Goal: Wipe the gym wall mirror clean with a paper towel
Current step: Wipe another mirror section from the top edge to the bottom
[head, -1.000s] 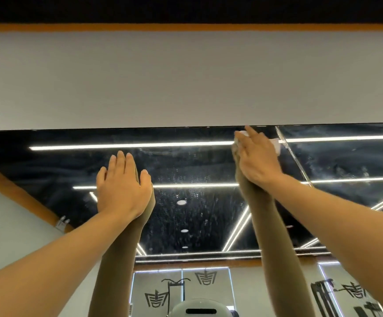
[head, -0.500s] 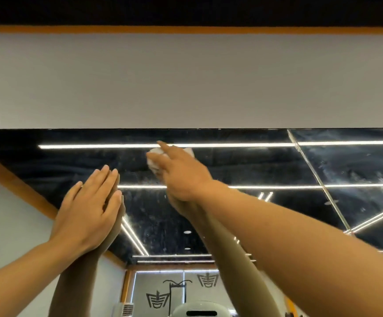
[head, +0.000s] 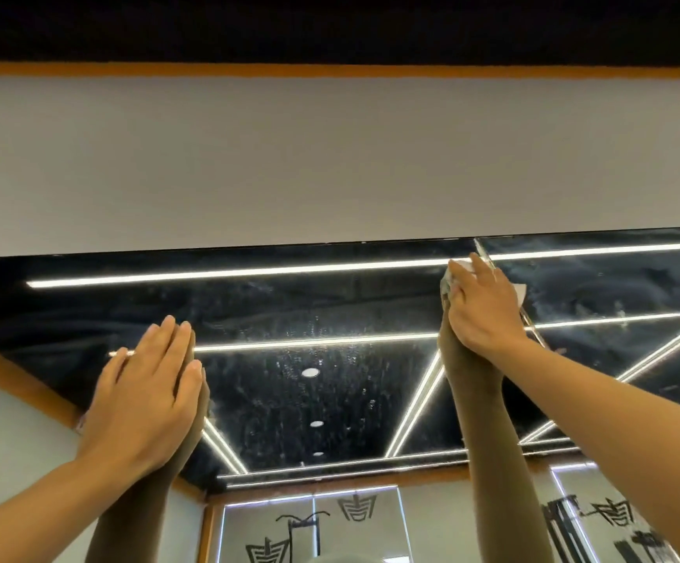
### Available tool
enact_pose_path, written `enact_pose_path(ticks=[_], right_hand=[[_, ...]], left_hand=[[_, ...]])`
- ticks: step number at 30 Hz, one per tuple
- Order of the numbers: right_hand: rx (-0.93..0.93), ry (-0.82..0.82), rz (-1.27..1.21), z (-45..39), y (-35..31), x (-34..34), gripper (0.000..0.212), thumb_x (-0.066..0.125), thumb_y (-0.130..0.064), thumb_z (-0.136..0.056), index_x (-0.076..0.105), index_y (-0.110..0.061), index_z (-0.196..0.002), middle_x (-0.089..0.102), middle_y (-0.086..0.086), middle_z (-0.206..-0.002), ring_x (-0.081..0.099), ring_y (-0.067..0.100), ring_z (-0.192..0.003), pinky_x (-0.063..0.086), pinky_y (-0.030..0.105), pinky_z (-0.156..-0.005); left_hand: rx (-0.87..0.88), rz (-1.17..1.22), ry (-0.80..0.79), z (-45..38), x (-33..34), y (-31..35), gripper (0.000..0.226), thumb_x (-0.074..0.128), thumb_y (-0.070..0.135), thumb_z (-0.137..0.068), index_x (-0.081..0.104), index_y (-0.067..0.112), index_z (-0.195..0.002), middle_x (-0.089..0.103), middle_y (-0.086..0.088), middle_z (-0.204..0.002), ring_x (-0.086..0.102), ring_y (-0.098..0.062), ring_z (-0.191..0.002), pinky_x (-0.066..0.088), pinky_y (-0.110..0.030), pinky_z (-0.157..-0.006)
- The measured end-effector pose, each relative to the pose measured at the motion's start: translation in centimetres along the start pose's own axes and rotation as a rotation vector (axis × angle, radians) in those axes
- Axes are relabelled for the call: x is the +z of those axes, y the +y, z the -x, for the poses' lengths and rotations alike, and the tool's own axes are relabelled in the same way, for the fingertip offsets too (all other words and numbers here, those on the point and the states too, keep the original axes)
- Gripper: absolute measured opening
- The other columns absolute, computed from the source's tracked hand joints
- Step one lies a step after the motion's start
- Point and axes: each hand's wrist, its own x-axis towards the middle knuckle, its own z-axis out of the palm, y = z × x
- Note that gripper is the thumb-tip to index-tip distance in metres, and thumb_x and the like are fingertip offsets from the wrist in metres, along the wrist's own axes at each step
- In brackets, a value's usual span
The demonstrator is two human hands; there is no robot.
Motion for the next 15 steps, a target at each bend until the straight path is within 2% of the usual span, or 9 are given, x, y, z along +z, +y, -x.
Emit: enact_pose_path(ticks=[2, 5, 10, 13, 15], right_hand=[[0.019, -0.007, 0.007, 0.2, -2.6, 1.0, 0.050, 0.038, -0.024, -0.106, 0.029, -0.026, -0.155, 0.011, 0.001, -0.167, 0.010, 0.035, -0.151, 0.012, 0.050, -0.123], [-0.070, -0.047, 0.004, 1.1, -8.8, 3.0, 0.053, 0.041, -0.023, -0.106, 0.025, -0.025, -0.157, 0.006, -0.002, -0.168, 0.005, 0.033, -0.153, 0.010, 0.048, -0.123], [-0.391, -0.206, -0.083, 4.4, -21.7, 6.7, 0.058, 0.047, -0.024, -0.103, 0.024, -0.024, -0.156, 0.006, -0.003, -0.168, 0.002, 0.033, -0.152, 0.009, 0.048, -0.122], [-0.601, -0.313, -0.017, 6.2, -26.9, 8.0, 0.065, 0.051, -0.029, -0.102, 0.020, -0.024, -0.158, 0.006, -0.001, -0.168, -0.001, 0.033, -0.153, 0.003, 0.047, -0.123], [-0.666, -0.353, -0.018, 6.1, -27.9, 8.3, 0.064, 0.052, -0.028, -0.102, 0.021, -0.026, -0.158, 0.007, -0.003, -0.168, -0.001, 0.030, -0.153, 0.004, 0.048, -0.124]], left_hand=[[-0.007, 0.004, -0.005, 0.1, -0.1, 0.1, 0.082, 0.006, 0.059, -0.088, 0.022, 0.018, -0.157, 0.018, 0.005, -0.165, 0.006, -0.004, -0.149, 0.002, -0.033, -0.122], [-0.017, 0.019, -0.005, 0.3, -0.2, 0.5, 0.083, 0.005, 0.058, -0.088, 0.022, 0.016, -0.157, 0.017, 0.003, -0.165, 0.005, -0.005, -0.150, 0.001, -0.032, -0.122], [-0.233, 0.049, 0.032, 1.1, -0.7, 1.4, 0.081, 0.007, 0.049, -0.089, 0.013, 0.010, -0.159, 0.006, -0.004, -0.168, 0.002, -0.018, -0.155, 0.002, -0.035, -0.124], [-0.261, 0.038, 0.013, 1.2, -1.1, 1.1, 0.080, -0.002, 0.046, -0.087, 0.005, 0.012, -0.159, -0.001, -0.001, -0.168, -0.005, -0.013, -0.154, -0.006, -0.030, -0.122], [-0.239, 0.069, 0.013, 1.2, -1.4, 0.5, 0.076, 0.000, 0.047, -0.091, 0.005, 0.016, -0.159, 0.000, 0.003, -0.167, -0.004, -0.009, -0.153, -0.006, -0.028, -0.122]])
